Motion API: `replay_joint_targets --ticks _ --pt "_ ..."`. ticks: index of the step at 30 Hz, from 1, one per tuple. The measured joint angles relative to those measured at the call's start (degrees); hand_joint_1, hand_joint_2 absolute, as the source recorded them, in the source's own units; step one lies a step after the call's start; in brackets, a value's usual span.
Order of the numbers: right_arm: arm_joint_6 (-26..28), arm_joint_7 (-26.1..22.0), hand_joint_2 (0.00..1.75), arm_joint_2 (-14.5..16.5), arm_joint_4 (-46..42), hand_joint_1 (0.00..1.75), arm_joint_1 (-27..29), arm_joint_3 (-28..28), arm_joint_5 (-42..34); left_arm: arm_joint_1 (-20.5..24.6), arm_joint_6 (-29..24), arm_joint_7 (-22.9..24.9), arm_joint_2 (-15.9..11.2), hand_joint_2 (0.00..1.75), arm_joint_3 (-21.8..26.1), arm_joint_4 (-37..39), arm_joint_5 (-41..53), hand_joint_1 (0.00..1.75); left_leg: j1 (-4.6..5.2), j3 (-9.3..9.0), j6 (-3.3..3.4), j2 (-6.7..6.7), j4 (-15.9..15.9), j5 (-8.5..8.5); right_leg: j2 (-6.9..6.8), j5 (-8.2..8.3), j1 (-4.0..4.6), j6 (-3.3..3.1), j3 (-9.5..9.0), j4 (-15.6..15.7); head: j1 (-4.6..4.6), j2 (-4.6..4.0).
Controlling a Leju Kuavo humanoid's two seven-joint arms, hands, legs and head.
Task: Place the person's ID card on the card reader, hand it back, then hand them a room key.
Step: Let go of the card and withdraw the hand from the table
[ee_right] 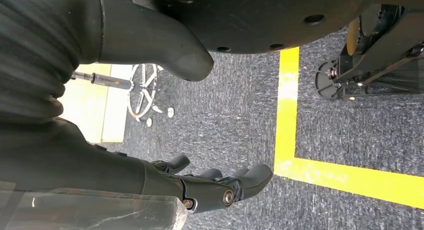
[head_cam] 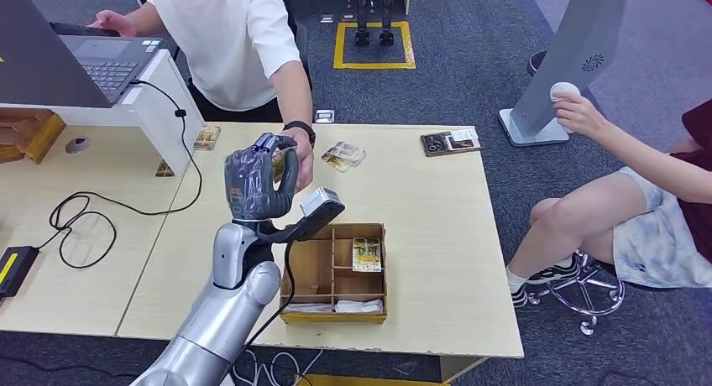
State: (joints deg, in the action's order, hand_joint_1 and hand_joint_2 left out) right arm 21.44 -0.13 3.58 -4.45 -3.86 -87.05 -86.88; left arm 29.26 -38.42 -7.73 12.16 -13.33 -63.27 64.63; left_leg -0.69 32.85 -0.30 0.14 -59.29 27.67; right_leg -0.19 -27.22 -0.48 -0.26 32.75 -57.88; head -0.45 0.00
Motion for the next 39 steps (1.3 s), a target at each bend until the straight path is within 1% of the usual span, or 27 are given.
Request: replay_joint_targets --ticks 5,10,12,13,16,17,19,33,39 --pt "-0.1 0.0 1.75 0.0 0.0 0.0 -0.1 -0.2 0.1 4.0 0.0 2.5 -0.3 1.75 -0.4 4.8 1.9 1.75 0.01 0.04 0.02 0.01 0.0 0.01 0.0 0.0 0.0 0.0 0.03 0.0 0.0 0.0" --pt "-0.2 0.0 1.75 0.0 -0.1 0.0 -0.1 -0.2 -0.1 5.1 0.0 2.9 -0.3 1.75 -0.7 7.8 1.2 1.75 0.0 0.04 0.02 0.02 0.0 0.02 0.02 0.0 0.0 0.0 0.07 0.0 -0.01 0.0" --pt "-0.2 0.0 1.75 0.0 -0.1 0.0 -0.1 -0.2 -0.2 5.2 0.0 2.6 -0.3 1.75 -0.9 8.8 0.5 1.68 0.0 0.05 0.02 0.02 0.0 0.02 0.03 0.0 0.0 0.0 0.08 0.0 -0.01 0.0" --pt "-0.2 0.0 1.75 0.0 -0.1 0.0 -0.1 -0.2 -0.2 5.3 0.0 2.4 -0.3 1.75 -1.1 9.2 0.1 1.4 0.0 0.05 0.02 0.02 0.0 0.02 0.04 0.0 0.0 0.0 0.09 0.0 -0.01 0.0" --pt "-0.2 0.0 1.75 0.0 -0.1 0.0 -0.1 -0.2 -0.2 5.3 0.0 1.7 -0.1 1.75 -1.7 10.5 -1.3 0.19 0.0 0.07 0.02 0.02 0.0 0.02 0.04 0.0 0.0 0.0 0.1 0.0 -0.01 0.0" --pt "-0.2 -0.1 1.75 0.0 -0.1 0.0 -0.1 -0.2 -0.2 5.3 0.0 1.5 0.0 1.75 -1.9 10.8 -1.7 0.03 0.0 0.08 0.02 0.02 0.0 0.02 0.04 0.0 0.0 0.0 0.1 0.0 -0.01 0.0" --pt "-0.2 -0.1 1.75 0.0 -0.1 0.0 -0.1 -0.2 -0.3 5.3 0.0 1.1 0.2 1.75 -2.4 11.2 -2.3 0.0 0.01 0.1 0.02 0.02 0.0 0.02 0.04 -0.01 0.0 0.0 0.11 0.0 -0.01 0.0" --pt "-0.2 -0.2 1.75 0.0 -0.1 0.0 -0.1 -0.2 -1.0 5.2 0.0 -1.2 0.7 1.75 -2.8 11.5 -4.8 0.0 0.0 0.11 0.02 0.02 0.0 0.02 0.03 -0.01 0.0 0.01 0.11 0.0 -0.01 0.0" --pt "0.0 -0.2 1.75 0.0 -0.1 0.0 -0.1 -0.2 -1.2 4.1 0.0 -4.3 0.7 1.75 -2.8 10.0 -8.1 0.0 0.01 0.13 0.02 0.01 0.0 0.02 0.03 -0.01 0.0 0.01 0.12 0.0 -0.01 -0.01"
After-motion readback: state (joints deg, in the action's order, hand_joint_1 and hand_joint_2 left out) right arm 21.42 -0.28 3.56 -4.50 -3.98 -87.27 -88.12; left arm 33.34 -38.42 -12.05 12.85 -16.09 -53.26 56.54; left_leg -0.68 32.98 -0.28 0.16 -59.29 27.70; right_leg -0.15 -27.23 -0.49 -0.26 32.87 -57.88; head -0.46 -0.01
